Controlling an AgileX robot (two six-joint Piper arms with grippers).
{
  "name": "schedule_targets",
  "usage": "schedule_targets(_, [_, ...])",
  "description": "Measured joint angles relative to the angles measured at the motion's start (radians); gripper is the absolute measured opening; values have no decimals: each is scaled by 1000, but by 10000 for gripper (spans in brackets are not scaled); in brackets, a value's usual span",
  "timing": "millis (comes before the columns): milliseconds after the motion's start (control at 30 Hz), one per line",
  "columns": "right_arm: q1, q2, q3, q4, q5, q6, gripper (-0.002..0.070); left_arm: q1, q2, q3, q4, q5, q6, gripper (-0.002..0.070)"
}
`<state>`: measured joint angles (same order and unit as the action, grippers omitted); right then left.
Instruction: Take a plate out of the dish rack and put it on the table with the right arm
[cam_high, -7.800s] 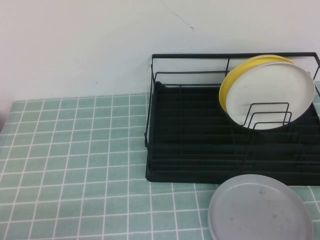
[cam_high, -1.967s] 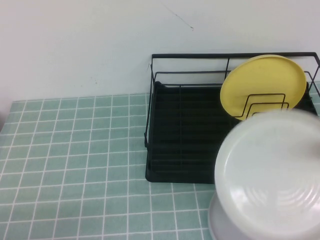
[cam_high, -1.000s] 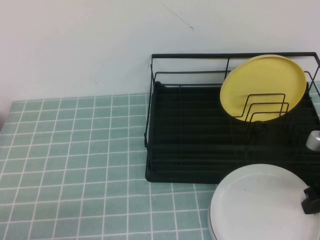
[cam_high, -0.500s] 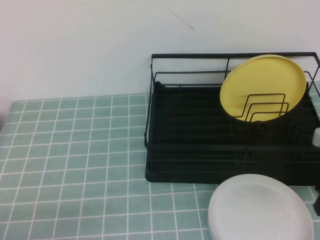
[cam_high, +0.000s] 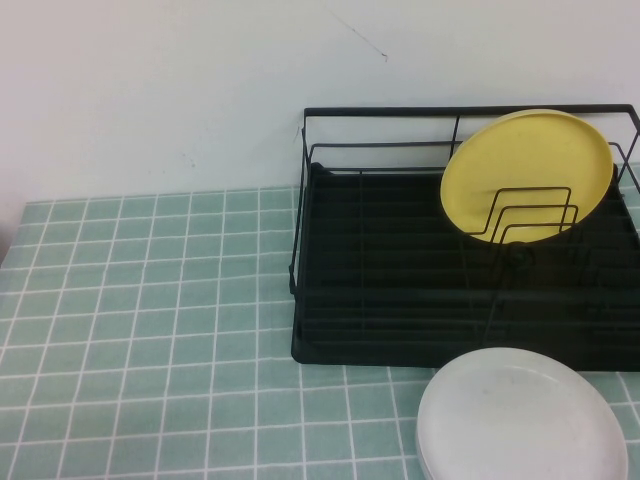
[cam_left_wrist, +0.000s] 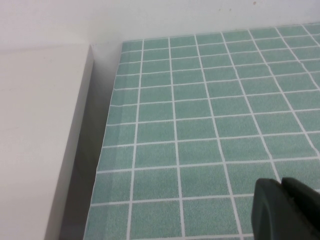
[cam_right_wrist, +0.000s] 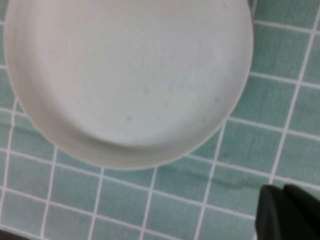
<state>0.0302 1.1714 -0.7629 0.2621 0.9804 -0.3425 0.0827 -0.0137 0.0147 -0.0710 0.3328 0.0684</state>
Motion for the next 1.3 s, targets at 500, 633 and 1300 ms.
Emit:
schedule_targets(500, [0,-459,113,-21,88,-82,-1,0,0,0,0,0,0,-4])
schedule_targets(633, [0,-501,131,-32,-84,-173,-1,0,0,0,0,0,0,-4])
schedule_targets(1300, [-112,-1176,791,-27,-824,-215,-1,0,0,0,0,0,2,-4])
